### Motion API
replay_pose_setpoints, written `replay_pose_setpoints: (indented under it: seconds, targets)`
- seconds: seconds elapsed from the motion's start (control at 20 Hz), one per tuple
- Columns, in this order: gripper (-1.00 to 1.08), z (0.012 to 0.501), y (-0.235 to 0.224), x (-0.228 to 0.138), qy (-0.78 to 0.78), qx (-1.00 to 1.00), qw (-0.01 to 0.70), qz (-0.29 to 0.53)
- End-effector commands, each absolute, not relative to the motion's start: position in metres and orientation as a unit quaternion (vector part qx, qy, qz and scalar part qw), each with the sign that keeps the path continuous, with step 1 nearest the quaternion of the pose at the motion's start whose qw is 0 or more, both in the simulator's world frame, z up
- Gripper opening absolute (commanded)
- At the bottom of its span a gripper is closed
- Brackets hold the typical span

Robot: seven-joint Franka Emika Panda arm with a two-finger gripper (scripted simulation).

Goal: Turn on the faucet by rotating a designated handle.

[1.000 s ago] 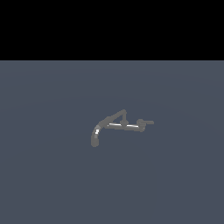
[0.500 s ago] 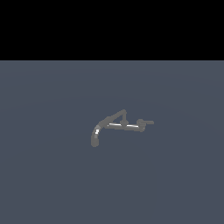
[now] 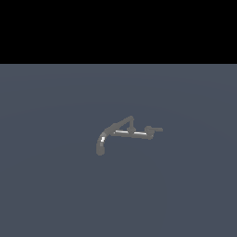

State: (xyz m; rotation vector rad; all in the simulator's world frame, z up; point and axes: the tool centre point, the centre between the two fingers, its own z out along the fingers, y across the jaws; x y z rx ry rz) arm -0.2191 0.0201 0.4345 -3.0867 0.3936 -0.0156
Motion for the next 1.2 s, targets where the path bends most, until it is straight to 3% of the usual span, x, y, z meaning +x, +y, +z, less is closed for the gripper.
replay_pose_setpoints:
  seconds: [0.0, 1.15]
  targets:
    - [-1.00, 0.418, 0.022, -0.205, 0.159, -0.987, 0.015, -0.005]
    - [-1.00, 0.264, -0.003, -0.076, 0.452, -0.892, 0.012, -0.002]
